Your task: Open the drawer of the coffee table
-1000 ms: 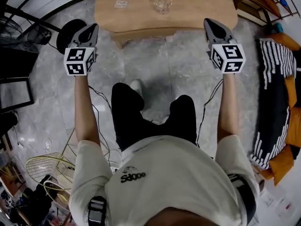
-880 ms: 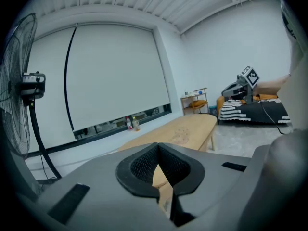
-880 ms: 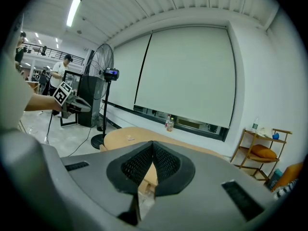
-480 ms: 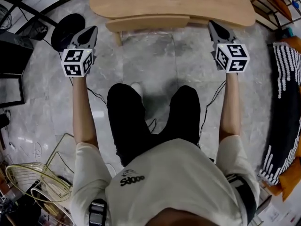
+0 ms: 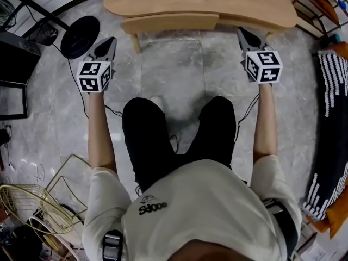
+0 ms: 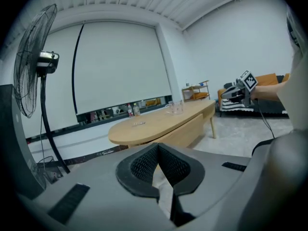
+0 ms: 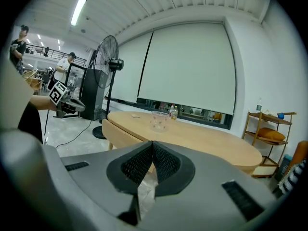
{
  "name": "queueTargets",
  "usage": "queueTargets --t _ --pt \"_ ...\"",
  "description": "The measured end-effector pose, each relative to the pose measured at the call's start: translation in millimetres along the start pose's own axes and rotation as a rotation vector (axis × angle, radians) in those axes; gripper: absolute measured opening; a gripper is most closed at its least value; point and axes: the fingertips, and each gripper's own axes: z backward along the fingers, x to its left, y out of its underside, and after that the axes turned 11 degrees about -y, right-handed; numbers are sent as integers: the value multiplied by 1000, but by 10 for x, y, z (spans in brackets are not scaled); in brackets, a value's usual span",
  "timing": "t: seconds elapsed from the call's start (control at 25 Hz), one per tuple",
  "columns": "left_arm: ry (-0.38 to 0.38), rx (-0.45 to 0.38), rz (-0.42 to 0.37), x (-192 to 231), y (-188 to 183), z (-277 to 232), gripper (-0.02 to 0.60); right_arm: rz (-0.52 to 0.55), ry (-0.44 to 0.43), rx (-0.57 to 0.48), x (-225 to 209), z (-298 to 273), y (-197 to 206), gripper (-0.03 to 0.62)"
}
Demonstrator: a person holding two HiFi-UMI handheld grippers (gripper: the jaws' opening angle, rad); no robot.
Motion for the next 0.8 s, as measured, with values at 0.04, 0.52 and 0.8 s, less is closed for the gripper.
queueTargets --t 0.04,0.52,0.8 --pt "-3 1 2 -17 8 -1 18 -2 2 -2 -21 19 20 6" --pt "-10 8 79 -84 253 -224 20 -63 -16 13 -209 -164 356 6" --pt "39 19 123 -14 501 -594 138 -117 -97 66 -176 -627 636 116"
